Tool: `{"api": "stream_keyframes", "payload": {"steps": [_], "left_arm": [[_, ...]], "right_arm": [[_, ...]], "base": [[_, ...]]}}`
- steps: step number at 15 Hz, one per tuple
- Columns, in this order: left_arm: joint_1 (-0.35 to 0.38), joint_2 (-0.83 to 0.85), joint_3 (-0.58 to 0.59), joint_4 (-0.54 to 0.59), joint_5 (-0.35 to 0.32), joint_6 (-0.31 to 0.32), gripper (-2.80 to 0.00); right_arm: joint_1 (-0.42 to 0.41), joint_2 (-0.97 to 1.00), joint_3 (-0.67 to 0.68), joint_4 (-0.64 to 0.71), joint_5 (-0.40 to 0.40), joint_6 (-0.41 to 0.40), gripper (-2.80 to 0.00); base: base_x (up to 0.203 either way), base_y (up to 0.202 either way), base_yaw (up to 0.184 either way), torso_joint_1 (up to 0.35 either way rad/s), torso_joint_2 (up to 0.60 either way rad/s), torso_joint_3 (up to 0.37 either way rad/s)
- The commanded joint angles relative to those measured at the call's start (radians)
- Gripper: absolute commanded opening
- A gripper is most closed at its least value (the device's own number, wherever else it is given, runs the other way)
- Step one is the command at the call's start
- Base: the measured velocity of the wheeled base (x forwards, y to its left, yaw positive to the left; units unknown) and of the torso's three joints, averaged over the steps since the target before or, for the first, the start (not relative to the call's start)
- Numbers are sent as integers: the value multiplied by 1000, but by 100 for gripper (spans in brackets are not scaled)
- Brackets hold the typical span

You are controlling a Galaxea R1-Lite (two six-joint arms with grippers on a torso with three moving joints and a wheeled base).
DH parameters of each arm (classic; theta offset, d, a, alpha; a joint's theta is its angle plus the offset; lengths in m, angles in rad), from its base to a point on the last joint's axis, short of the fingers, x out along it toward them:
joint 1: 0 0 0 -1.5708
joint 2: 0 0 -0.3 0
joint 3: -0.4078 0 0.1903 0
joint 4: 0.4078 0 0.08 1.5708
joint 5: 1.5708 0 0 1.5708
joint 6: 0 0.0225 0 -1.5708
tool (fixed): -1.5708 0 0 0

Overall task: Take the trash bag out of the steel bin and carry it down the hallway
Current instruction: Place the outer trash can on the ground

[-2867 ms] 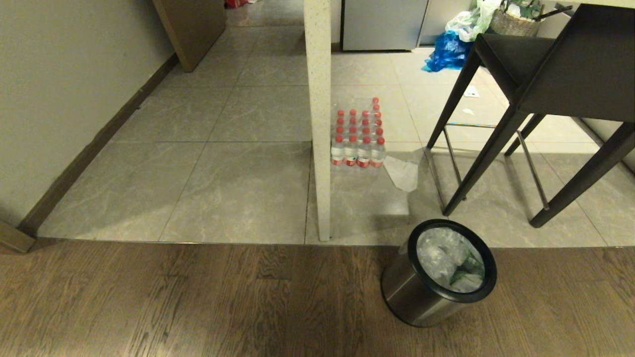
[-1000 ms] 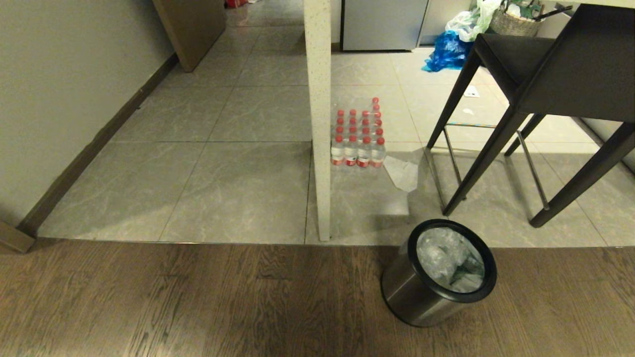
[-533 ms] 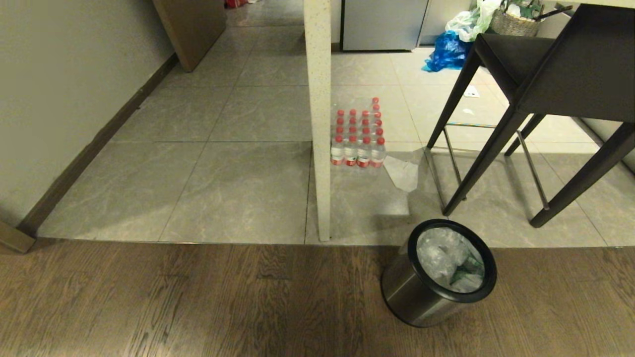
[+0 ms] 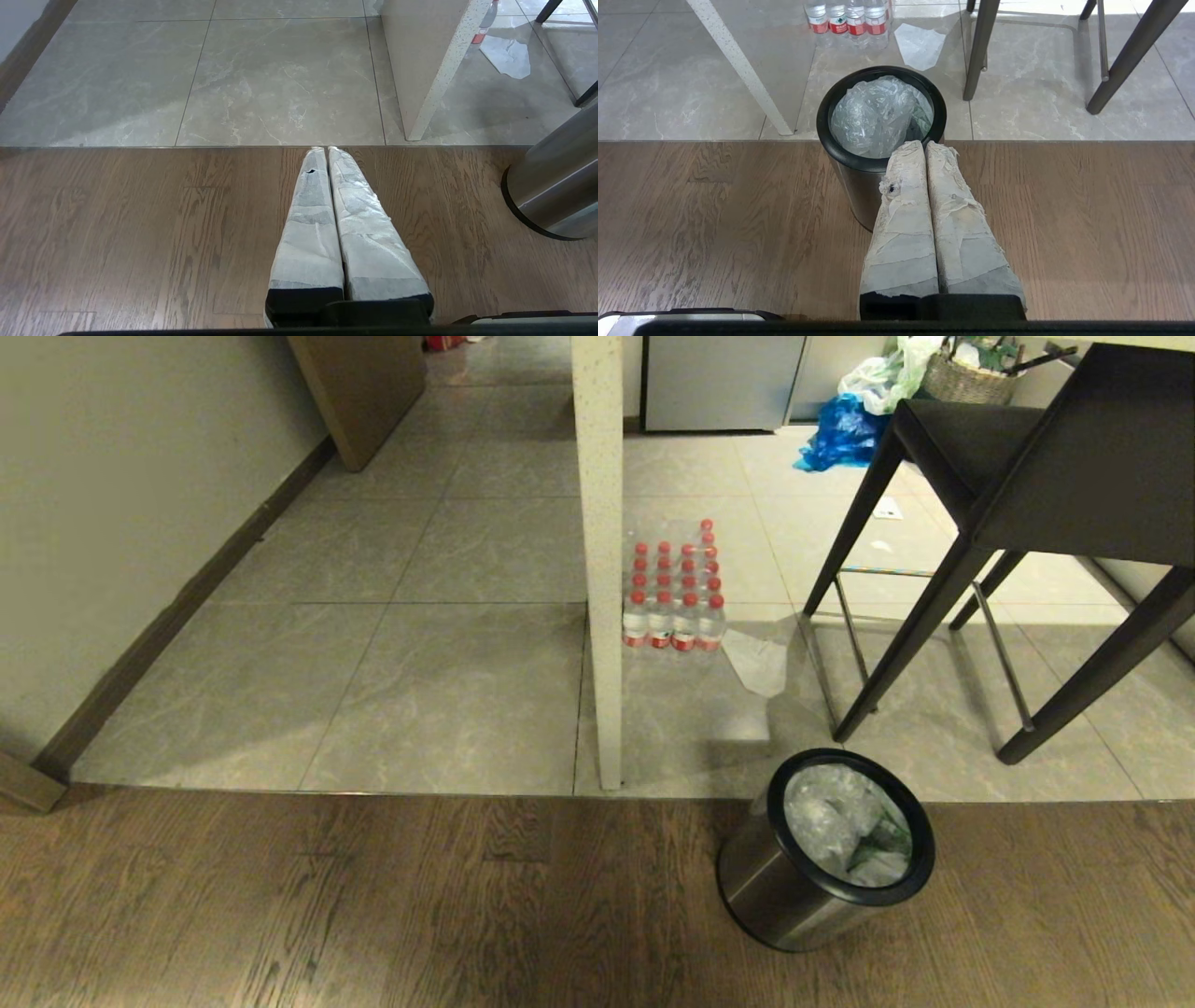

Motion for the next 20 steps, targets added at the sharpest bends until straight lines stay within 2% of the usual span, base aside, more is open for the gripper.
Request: {"api": "stream_keyframes", "payload": {"steps": [1,20], "left_arm": [[0,0,0,0,0,0,-280],[0,0,0,0,0,0,-280]], "right_arm": [[0,0,0,0,0,-1,-280],[0,0,0,0,0,0,-280]], "base": [[0,0,0,0,0,0],[0,0,0,0,0,0]]}}
